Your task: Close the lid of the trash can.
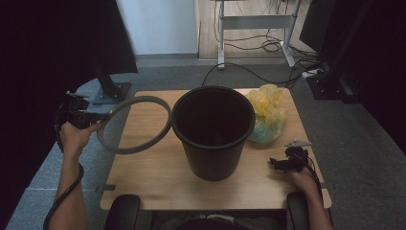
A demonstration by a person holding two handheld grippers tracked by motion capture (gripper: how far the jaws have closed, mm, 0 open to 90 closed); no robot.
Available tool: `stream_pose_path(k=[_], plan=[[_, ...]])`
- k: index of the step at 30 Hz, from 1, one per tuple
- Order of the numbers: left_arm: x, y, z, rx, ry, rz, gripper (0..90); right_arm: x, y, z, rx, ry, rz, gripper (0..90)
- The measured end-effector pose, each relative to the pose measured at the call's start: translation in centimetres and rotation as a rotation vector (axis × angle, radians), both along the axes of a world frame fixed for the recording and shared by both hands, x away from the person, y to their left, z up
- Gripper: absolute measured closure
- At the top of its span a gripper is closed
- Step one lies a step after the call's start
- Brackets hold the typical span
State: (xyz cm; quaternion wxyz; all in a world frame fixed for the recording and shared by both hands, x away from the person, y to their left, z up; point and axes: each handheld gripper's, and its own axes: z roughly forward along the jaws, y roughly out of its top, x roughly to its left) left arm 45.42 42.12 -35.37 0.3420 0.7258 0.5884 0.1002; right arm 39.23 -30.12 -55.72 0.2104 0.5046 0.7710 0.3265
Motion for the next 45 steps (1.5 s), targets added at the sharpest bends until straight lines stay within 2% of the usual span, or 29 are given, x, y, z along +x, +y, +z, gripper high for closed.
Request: stream_pose_path(k=[18,25,33,45], plan=[[-0.4,0.0,5.0,0.0,-0.023,-0.017,78.9,0.0,0.0,0.0,0.0,0.0,0.0,0.0],[-0.3,-0.9,6.5,-0.003,-0.04,-0.034,78.9,0.0,0.0,0.0,0.0,0.0,0.0,0.0],[0.1,-2.8,7.4,0.005,-0.055,-0.069,78.8,0.0,0.0,0.0,0.0,0.0,0.0,0.0],[1.3,-6.7,7.2,0.009,-0.067,-0.144,78.7,0.0,0.0,0.0,0.0,0.0,0.0,0.0]])
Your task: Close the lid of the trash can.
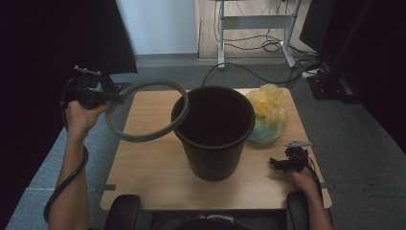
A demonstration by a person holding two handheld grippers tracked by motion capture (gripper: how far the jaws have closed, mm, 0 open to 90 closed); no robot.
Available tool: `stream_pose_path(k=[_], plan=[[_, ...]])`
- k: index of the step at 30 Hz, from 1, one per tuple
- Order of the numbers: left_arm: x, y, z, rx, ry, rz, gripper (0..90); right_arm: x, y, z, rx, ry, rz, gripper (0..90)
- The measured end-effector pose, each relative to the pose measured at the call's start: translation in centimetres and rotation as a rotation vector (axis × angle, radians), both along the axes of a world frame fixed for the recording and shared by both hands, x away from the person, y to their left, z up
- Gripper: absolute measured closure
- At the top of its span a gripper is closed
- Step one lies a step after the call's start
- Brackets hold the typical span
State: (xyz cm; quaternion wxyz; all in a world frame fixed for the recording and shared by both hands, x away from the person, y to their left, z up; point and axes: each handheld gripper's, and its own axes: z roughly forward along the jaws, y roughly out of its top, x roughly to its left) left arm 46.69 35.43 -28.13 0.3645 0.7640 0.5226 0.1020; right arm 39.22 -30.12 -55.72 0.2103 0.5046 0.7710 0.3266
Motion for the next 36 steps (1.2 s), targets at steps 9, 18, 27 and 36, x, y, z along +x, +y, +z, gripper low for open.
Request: stream_pose_path(k=[9,18,27,36], plan=[[0.7,-2.8,-0.1,-0.007,-0.002,-0.058,78.7,0.0,0.0,0.0,0.0,0.0,0.0,0.0],[1.5,-5.9,-0.4,-0.021,0.0,-0.12,78.7,0.0,0.0,0.0,0.0,0.0,0.0,0.0],[1.8,-9.0,-0.1,-0.011,-0.015,-0.176,78.7,0.0,0.0,0.0,0.0,0.0,0.0,0.0],[2.2,-11.9,0.1,-0.008,-0.015,-0.233,78.6,0.0,0.0,0.0,0.0,0.0,0.0,0.0]])
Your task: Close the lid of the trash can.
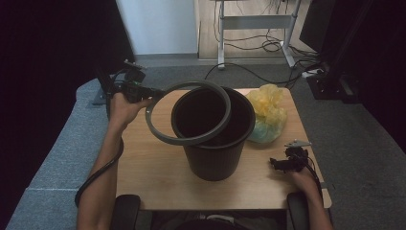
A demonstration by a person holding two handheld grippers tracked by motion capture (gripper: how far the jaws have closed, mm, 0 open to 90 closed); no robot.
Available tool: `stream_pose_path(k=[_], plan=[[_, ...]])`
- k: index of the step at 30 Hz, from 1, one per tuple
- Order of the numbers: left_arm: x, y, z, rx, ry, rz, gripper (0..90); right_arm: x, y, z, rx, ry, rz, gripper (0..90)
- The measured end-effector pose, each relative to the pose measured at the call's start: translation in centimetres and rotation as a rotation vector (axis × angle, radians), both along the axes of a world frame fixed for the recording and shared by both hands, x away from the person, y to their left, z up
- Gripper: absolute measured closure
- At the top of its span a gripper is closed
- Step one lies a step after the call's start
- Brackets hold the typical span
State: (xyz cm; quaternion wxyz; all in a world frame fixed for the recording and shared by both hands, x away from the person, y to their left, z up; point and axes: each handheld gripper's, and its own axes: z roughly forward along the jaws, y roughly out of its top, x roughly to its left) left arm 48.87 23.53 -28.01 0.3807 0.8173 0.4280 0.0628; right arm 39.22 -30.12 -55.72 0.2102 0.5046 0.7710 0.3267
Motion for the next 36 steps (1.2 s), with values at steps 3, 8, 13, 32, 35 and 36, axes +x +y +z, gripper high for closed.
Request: stream_pose_path(k=[3,8,13,32,35,36], plan=[[0.1,-1.0,0.0,-0.001,0.0,-0.017,78.6,0.0,0.0,0.0,0.0,0.0,0.0,0.0],[0.2,-2.5,0.1,-0.001,-0.002,-0.042,78.6,0.0,0.0,0.0,0.0,0.0,0.0,0.0],[0.4,-4.0,0.2,0.0,-0.008,-0.059,78.6,0.0,0.0,0.0,0.0,0.0,0.0,0.0],[0.1,-7.2,0.7,0.065,-0.032,-0.078,77.9,0.0,0.0,0.0,-0.001,0.0,0.004,0.0],[-0.1,-7.5,0.6,0.083,-0.045,-0.07,77.6,0.0,0.0,0.0,0.0,0.0,0.004,0.0],[-0.1,-7.5,0.6,0.087,-0.047,-0.071,77.4,0.0,0.0,0.0,0.0,0.0,0.004,0.0]])
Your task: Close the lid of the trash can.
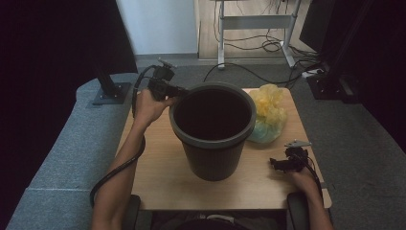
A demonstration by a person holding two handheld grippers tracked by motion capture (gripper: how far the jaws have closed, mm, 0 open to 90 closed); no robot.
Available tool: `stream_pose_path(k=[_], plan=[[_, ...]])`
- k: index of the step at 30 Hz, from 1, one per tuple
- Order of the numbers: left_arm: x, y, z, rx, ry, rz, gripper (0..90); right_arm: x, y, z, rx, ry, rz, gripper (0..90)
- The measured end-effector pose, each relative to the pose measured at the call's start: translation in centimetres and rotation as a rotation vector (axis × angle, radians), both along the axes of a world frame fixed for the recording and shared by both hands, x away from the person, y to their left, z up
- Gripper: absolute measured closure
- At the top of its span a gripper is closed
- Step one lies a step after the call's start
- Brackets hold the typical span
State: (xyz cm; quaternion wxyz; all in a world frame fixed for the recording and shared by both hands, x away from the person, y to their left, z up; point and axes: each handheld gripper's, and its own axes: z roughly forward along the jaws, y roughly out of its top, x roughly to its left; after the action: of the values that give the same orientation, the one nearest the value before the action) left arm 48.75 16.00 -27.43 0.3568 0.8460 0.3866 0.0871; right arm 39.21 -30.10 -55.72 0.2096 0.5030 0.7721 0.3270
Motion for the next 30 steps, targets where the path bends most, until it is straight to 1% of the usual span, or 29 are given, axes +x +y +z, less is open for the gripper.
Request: stream_pose_path(k=[2,5,9,10,11,12,13,14,15,16,17,18,19,20,21,22,23,24,25,27,30], plan=[[-0.1,-0.1,-0.2,0.017,-0.009,0.0,77.1,0.0,0.0,0.0,0.0,0.0,0.001,0.0],[-0.2,-0.2,-0.4,0.026,-0.008,-0.006,76.4,0.0,0.0,0.0,0.001,0.001,0.001,0.0],[-0.1,0.1,-0.7,0.006,-0.007,-0.015,75.0,0.0,0.0,0.0,0.001,0.001,0.003,0.0],[-0.1,0.1,-0.7,0.001,-0.007,-0.022,73.1,0.0,0.1,0.0,0.001,0.001,0.003,0.0],[-0.1,0.1,-0.7,-0.002,-0.013,-0.026,68.9,0.0,0.1,0.0,0.001,0.001,0.004,0.0],[-0.1,0.1,-0.6,-0.001,-0.02,-0.027,57.1,0.0,0.1,0.0,0.001,0.001,0.004,0.0],[-0.1,0.2,-0.6,-0.001,-0.032,-0.029,57.1,0.0,0.1,0.0,0.001,0.001,0.004,0.0],[-0.1,0.2,-0.5,-0.006,-0.046,-0.033,50.8,0.0,0.1,0.0,0.001,0.001,0.004,0.0],[-0.1,0.3,-0.4,-0.014,-0.052,-0.04,45.4,-0.1,0.1,0.0,0.001,0.001,0.004,0.0],[-0.1,0.4,-0.3,-0.02,-0.049,-0.046,38.7,-0.1,0.1,0.0,0.001,0.001,0.005,0.0],[-0.1,0.5,-0.3,-0.026,-0.051,-0.051,24.7,-0.1,0.1,0.0,0.001,0.001,0.006,0.0],[-0.1,0.6,-0.2,-0.033,-0.056,-0.054,24.7,-0.1,0.1,0.0,0.001,0.001,0.006,0.0],[-0.2,0.7,-0.2,-0.035,-0.061,-0.053,13.5,-0.1,0.1,0.0,0.001,0.001,0.006,0.0],[-0.2,0.8,-0.1,-0.035,-0.066,-0.043,13.5,-0.1,0.1,0.0,0.001,0.001,0.006,0.0],[-0.3,1.0,0.0,-0.034,-0.071,-0.038,9.9,-0.1,0.1,0.0,0.002,0.001,0.006,0.0],[-0.3,1.3,0.0,-0.025,-0.08,-0.038,9.6,-0.1,0.1,0.0,0.002,0.001,0.006,0.0],[-0.4,1.5,0.1,-0.016,-0.086,-0.039,7.3,-0.1,0.1,0.0,0.001,0.001,0.006,0.0],[-0.5,1.7,0.1,-0.012,-0.091,-0.044,2.3,-0.1,0.1,0.0,0.001,0.001,0.006,0.0],[-0.7,2.0,0.1,-0.008,-0.098,-0.049,0.0,-0.1,0.1,0.0,0.001,0.0,0.006,0.0],[-0.9,2.4,0.2,0.0,-0.118,-0.049,0.0,-0.1,0.1,0.0,0.002,0.001,0.006,0.0],[-1.4,3.2,0.3,-0.004,-0.145,-0.051,0.0,-0.1,0.1,0.0,0.002,0.001,0.006,0.0]])
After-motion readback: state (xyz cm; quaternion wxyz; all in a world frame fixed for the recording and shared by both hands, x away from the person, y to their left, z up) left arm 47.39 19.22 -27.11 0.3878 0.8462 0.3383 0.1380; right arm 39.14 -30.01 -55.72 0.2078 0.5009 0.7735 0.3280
